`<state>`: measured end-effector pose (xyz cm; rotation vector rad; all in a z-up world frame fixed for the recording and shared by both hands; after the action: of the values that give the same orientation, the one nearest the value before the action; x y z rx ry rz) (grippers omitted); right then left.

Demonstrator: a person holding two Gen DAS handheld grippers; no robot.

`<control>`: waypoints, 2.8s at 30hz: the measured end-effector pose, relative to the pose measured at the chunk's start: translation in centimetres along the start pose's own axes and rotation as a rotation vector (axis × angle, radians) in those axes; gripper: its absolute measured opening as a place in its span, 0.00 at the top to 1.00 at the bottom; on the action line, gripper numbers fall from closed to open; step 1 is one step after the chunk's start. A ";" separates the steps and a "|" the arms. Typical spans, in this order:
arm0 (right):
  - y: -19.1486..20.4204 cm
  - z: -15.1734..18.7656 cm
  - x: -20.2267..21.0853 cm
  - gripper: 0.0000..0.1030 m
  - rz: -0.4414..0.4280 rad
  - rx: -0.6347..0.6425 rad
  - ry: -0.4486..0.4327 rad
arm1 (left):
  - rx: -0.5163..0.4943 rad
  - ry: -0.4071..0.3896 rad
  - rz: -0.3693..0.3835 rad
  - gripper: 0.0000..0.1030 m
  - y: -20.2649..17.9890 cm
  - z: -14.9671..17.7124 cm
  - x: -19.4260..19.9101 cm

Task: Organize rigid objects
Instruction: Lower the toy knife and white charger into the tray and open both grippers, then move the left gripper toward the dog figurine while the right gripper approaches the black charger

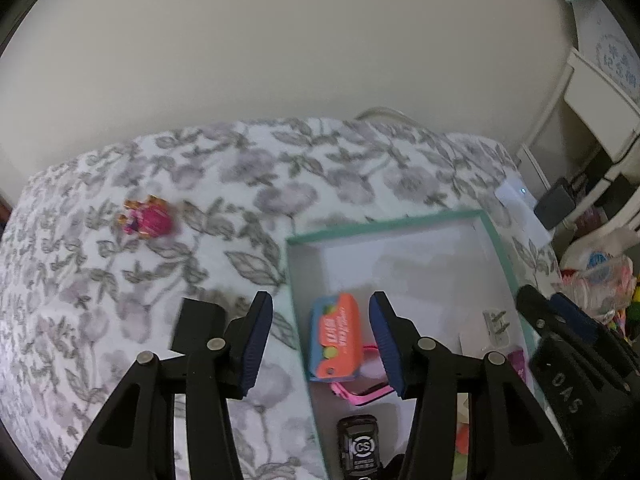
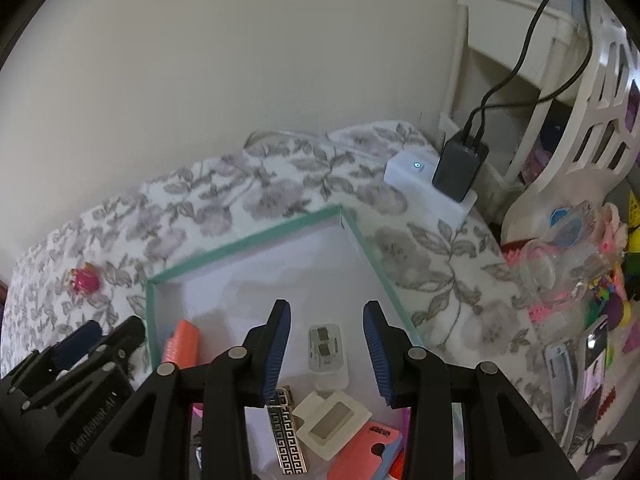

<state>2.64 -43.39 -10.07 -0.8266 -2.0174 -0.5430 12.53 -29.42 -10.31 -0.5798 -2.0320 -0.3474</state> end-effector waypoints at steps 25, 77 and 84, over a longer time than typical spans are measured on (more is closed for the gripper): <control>-0.2 0.8 -1.2 0.00 0.028 -0.010 0.054 | 0.112 0.068 -0.136 0.15 4.8 0.4 -1.1; 21.8 8.0 -1.5 0.00 -0.250 0.266 0.115 | 0.463 0.204 -0.304 0.14 30.1 6.6 -0.5; 23.7 9.9 -4.0 0.00 -0.251 0.296 0.149 | 0.469 0.215 -0.277 0.14 30.6 6.8 -1.9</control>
<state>15.96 -22.25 -17.17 -0.3479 -2.0109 -0.4167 24.67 -0.90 -15.08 0.0282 -1.8950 -0.0803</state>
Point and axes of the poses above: each gripper's, at about its wrist camera, not at the fingertips, and x roughly against the way its jaws point, y to its left, z to its underside, the point moved 6 cm from there along -x, roughly the way its jaws point, and after that the axes turned 4 degrees about -x, right-handed, at the moved point
